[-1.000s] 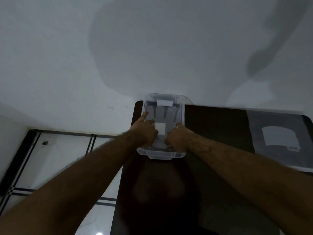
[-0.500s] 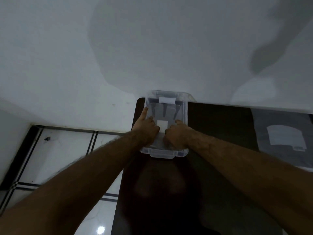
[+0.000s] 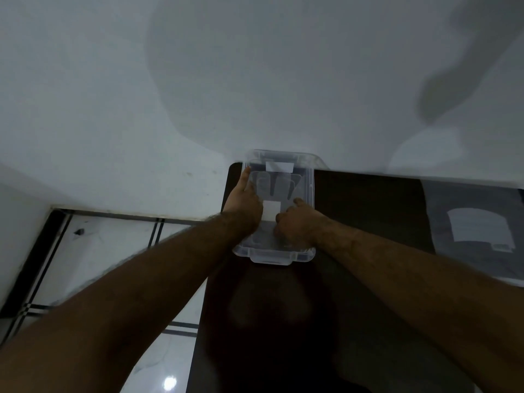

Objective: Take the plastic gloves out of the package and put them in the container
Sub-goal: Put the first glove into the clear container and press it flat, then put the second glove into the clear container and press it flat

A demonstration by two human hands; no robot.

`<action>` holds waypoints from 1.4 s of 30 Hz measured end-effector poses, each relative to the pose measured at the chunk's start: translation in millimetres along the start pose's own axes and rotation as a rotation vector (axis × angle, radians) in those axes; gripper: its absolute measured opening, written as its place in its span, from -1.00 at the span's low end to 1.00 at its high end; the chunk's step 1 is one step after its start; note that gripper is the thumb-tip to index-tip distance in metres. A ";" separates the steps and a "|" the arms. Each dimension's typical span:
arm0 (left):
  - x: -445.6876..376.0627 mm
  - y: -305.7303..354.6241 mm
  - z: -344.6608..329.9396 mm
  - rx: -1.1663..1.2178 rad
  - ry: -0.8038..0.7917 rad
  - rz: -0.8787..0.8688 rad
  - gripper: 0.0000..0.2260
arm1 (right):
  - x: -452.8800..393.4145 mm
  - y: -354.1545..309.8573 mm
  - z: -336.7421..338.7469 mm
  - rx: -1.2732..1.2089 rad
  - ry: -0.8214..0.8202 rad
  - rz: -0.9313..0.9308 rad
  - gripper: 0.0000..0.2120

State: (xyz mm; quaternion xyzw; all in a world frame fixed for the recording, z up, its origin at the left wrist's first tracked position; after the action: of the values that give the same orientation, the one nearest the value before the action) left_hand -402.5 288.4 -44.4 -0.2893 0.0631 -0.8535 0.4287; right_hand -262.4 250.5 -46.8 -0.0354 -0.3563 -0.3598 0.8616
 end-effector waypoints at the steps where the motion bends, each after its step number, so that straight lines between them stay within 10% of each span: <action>1: 1.6 0.7 1.6 -0.009 0.004 -0.008 -0.38 | 0.3 0.4 0.3 0.002 0.018 0.002 -0.62; 11: 21.5 6.8 8.0 0.019 -0.120 -0.071 -0.64 | 6.0 5.7 1.5 0.002 -0.044 -0.030 -0.65; 26: 150.3 128.3 90.4 0.651 0.124 0.047 -0.73 | 213.6 -12.1 -90.7 -0.303 0.692 -0.120 -0.74; 37: 153.7 372.3 117.1 0.782 0.039 -0.246 -0.77 | 413.6 -49.8 -343.4 -0.609 0.290 -0.403 -0.68; 42: 142.5 456.3 129.4 0.801 -0.062 -0.371 -0.81 | 463.3 -78.6 -415.6 -0.644 0.205 -0.490 -0.28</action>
State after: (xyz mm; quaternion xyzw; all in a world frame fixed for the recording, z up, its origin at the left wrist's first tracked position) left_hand -80.6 -87.9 -37.3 -0.1324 -0.3385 -0.8640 0.3484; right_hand 157.2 -215.0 -75.0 -0.1812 -0.1361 -0.6489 0.7264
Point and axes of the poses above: each hand's wrist, its own x-axis away from the middle knuckle, its own z-axis out of the back of the hand, y = z × x, the point moved 3 cm from there along -x, towards the middle knuckle, and after that the axes turned 8 degrees about x, right-handed, at the moved point
